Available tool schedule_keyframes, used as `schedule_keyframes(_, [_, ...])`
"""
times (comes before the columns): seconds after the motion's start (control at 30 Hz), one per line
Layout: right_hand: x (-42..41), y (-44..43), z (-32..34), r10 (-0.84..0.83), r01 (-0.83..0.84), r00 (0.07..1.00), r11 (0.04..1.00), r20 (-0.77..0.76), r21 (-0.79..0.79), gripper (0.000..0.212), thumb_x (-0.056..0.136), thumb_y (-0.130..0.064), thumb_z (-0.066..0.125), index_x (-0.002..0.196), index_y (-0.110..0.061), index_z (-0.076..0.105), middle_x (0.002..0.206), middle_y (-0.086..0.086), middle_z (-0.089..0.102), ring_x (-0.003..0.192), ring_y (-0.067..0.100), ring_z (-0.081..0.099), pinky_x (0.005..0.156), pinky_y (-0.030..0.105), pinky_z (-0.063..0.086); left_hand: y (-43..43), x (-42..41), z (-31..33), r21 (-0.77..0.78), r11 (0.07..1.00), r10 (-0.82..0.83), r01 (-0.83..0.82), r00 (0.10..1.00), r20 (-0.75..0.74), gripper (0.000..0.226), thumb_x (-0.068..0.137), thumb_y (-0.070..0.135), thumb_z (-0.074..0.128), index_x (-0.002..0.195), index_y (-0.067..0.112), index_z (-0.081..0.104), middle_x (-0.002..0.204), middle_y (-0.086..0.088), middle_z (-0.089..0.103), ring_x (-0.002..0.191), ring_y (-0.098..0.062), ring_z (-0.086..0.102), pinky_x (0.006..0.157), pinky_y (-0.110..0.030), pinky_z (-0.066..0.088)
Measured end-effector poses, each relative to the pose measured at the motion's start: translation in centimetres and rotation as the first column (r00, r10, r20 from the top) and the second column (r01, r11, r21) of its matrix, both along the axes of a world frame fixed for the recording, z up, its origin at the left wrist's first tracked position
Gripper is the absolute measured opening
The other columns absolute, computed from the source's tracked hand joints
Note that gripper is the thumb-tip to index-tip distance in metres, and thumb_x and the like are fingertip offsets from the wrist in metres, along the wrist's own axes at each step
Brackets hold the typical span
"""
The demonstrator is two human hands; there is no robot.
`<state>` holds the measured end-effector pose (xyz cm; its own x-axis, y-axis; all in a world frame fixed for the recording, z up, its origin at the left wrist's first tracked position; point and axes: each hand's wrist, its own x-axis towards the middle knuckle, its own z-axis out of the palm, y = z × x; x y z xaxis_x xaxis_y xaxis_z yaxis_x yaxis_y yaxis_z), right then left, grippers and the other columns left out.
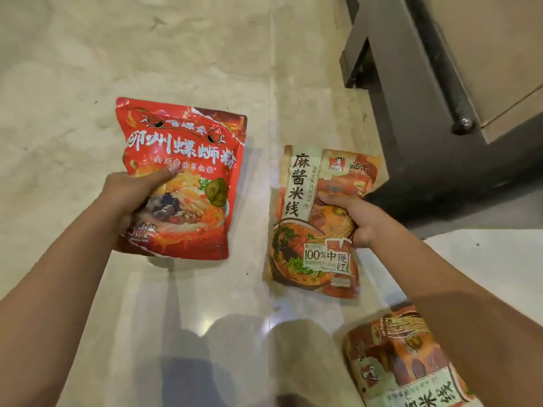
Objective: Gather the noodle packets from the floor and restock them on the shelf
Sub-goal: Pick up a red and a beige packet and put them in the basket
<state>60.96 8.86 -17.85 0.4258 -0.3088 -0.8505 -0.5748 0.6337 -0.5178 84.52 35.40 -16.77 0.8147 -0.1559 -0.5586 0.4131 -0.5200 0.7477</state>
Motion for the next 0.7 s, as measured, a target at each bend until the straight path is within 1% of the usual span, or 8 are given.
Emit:
schedule_keyframes(0.1, [0.5, 0.7, -0.8, -0.067, 0.068, 0.998, 0.994, -0.017, 0.081, 0.013, 0.09, -0.02, 0.065, 0.096, -0.01, 0.071, 0.091, 0.014, 0.075, 0.077, 0.028, 0.072, 0.086, 0.049, 0.054, 0.9, 0.3, 1.0, -0.043, 0.996, 0.073, -0.078, 0.992, -0.106, 0.09, 0.044, 0.051, 0.088, 0.12, 0.011, 0.063, 0.106, -0.009, 0.072, 0.086, -0.03, 0.072, 0.085, -0.047, 0.057])
schedule_keyframes(0.2, [0.1, 1.9, 0.8, -0.122, 0.126, 0.992, 0.985, -0.038, 0.118, 0.011, 0.091, -0.018, 0.064, 0.094, -0.009, 0.069, 0.082, 0.015, 0.075, 0.068, 0.029, 0.073, 0.07, 0.051, 0.058, 2.4, -0.7, 2.9, -0.044, 0.986, 0.15, -0.158, 0.978, -0.146, 0.08, 0.048, 0.048, 0.088, 0.115, 0.014, 0.065, 0.108, -0.008, 0.072, 0.095, -0.031, 0.07, 0.094, -0.049, 0.054])
schedule_keyframes(0.27, [-0.5, 3.0, 3.1, -0.17, 0.18, 0.982, 0.975, -0.081, 0.13, 0.01, 0.09, -0.016, 0.065, 0.095, -0.007, 0.068, 0.083, 0.016, 0.075, 0.067, 0.03, 0.073, 0.067, 0.051, 0.059, 3.9, -2.1, 4.6, -0.033, 0.972, 0.22, -0.231, 0.954, -0.202, 0.061, 0.058, 0.045, 0.089, 0.106, 0.014, 0.067, 0.107, -0.009, 0.073, 0.094, -0.031, 0.071, 0.092, -0.048, 0.055])
schedule_keyframes(0.37, [-1.4, 4.5, 7.2, -0.171, 0.193, 0.975, 0.97, -0.144, 0.149, 0.017, 0.089, -0.017, 0.067, 0.102, -0.007, 0.068, 0.092, 0.017, 0.075, 0.075, 0.032, 0.073, 0.079, 0.05, 0.055, 6.5, -4.3, 8.1, 0.003, 0.938, 0.33, -0.347, 0.888, -0.319, 0.041, 0.072, 0.036, 0.085, 0.1, 0.011, 0.067, 0.101, -0.014, 0.074, 0.084, -0.03, 0.072, 0.078, -0.042, 0.058])
schedule_keyframes(0.47, [-2.1, 6.6, 11.8, -0.149, 0.186, 0.967, 0.968, -0.206, 0.17, 0.019, 0.089, -0.02, 0.067, 0.104, -0.007, 0.068, 0.087, 0.016, 0.075, 0.069, 0.03, 0.073, 0.07, 0.048, 0.059, 9.2, -6.1, 13.1, 0.039, 0.907, 0.396, -0.419, 0.818, -0.418, 0.052, 0.071, 0.036, 0.085, 0.112, 0.008, 0.067, 0.101, -0.015, 0.073, 0.085, -0.032, 0.071, 0.068, -0.039, 0.057])
schedule_keyframes(0.53, [-2.4, 8.5, 15.4, -0.157, 0.201, 0.959, 0.964, -0.238, 0.175, 0.022, 0.089, -0.019, 0.067, 0.107, -0.006, 0.067, 0.081, 0.016, 0.075, 0.064, 0.031, 0.073, 0.058, 0.049, 0.06, 11.3, -6.9, 17.0, 0.042, 0.895, 0.412, -0.445, 0.785, -0.463, 0.067, 0.061, 0.045, 0.088, 0.116, 0.013, 0.068, 0.108, -0.012, 0.074, 0.094, -0.034, 0.071, 0.074, -0.041, 0.057])
schedule_keyframes(0.63, [-2.9, 11.9, 21.5, -0.138, 0.187, 0.958, 0.965, -0.249, 0.185, 0.035, 0.088, -0.019, 0.067, 0.12, -0.007, 0.062, 0.086, 0.017, 0.075, 0.068, 0.032, 0.073, 0.067, 0.048, 0.058, 15.5, -7.8, 22.4, 0.063, 0.866, 0.466, -0.496, 0.754, -0.462, 0.101, 0.03, 0.063, 0.095, 0.118, 0.022, 0.069, 0.122, -0.005, 0.07, 0.113, -0.035, 0.064, 0.095, -0.052, 0.051])
schedule_keyframes(0.7, [-3.1, 14.2, 25.9, -0.114, 0.168, 0.959, 0.967, -0.26, 0.194, 0.038, 0.088, -0.019, 0.067, 0.123, -0.006, 0.06, 0.091, 0.019, 0.075, 0.073, 0.033, 0.073, 0.072, 0.048, 0.055, 17.6, -8.8, 27.1, 0.043, 0.84, 0.493, -0.541, 0.727, -0.478, 0.106, 0.025, 0.065, 0.094, 0.119, 0.023, 0.069, 0.12, -0.004, 0.071, 0.109, -0.033, 0.066, 0.095, -0.052, 0.052])
